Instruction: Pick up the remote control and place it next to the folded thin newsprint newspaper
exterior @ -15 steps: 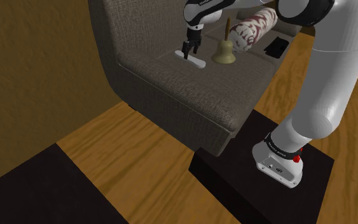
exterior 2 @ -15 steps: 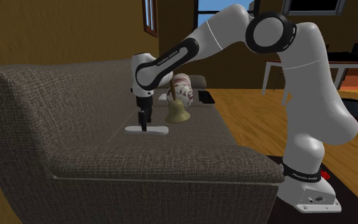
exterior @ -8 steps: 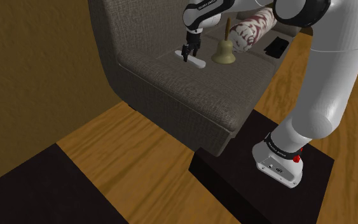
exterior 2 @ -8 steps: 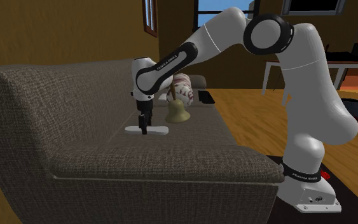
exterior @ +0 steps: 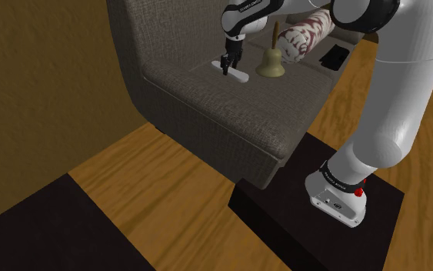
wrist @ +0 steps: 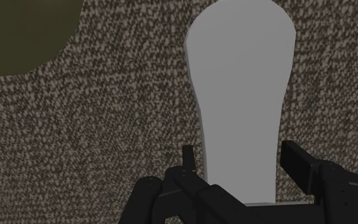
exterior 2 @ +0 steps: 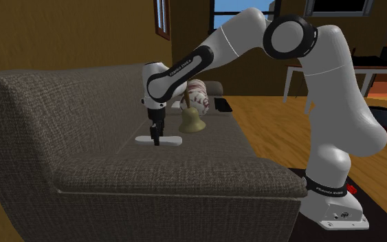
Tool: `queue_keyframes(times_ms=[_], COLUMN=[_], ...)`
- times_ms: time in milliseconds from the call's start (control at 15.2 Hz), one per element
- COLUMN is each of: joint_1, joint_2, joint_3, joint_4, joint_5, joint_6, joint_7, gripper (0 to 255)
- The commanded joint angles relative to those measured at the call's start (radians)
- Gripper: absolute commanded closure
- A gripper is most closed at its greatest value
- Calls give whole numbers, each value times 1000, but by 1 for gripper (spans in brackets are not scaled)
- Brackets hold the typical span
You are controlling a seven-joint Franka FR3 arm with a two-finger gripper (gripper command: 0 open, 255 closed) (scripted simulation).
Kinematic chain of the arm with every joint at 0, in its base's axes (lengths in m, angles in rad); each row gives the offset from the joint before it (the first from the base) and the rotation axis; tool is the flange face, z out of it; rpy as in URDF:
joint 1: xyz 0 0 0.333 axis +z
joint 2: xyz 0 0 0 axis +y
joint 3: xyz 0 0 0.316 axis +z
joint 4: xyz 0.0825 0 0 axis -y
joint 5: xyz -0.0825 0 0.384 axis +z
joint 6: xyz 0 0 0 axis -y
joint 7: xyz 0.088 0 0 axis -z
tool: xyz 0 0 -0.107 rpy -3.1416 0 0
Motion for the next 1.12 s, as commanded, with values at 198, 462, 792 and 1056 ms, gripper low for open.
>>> queue_keyframes(times_ms=[198, 462, 792, 1056], joint_1=[0, 1, 3, 3], joint_2=[0, -19, -46, -65], joint_3=[0, -2, -4, -6], joint_4=[0, 15, 43, 71], joint_5=[0, -4, -9, -13], joint_6=[0, -33, -89, -135], joint_7=[0, 2, 5, 6], gripper=[255, 255, 255, 255])
